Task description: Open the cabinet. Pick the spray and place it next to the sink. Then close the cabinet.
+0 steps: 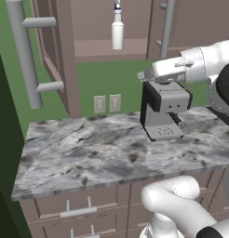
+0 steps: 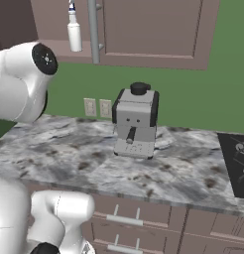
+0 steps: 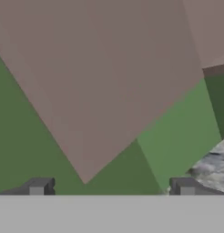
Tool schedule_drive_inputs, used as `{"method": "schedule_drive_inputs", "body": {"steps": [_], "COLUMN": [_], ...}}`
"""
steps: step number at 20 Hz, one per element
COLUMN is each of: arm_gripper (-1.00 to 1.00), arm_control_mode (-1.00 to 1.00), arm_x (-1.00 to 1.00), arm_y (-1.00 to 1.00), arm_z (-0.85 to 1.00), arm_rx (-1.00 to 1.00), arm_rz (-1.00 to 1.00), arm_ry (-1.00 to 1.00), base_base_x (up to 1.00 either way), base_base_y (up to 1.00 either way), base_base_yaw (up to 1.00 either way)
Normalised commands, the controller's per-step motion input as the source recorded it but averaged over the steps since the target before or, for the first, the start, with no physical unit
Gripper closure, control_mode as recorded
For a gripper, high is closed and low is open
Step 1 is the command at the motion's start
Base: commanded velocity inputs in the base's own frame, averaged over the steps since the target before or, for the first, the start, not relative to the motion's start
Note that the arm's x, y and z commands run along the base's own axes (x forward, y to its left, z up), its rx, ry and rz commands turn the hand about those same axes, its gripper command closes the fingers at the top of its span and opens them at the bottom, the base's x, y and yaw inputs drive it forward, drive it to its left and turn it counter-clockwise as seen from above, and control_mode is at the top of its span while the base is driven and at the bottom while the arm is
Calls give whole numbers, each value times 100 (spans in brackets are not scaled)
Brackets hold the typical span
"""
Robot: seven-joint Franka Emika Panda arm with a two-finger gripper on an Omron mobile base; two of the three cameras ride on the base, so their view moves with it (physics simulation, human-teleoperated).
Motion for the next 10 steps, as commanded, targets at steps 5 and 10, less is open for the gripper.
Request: {"method": "schedule_drive_inputs", "body": {"steps": [5,10], "arm_gripper": [-100,-100], "arm_control_mode": [-100,-100], "arm_x": [3,4], "arm_y": [-53,-44], "arm_z": [0,8], "arm_rx": [-1,0], "arm_rz": [-24,-27], "arm_ry": [-2,0], "base_base_x": [0,0], "base_base_y": [0,0], "base_base_yaw": [0,0]}}
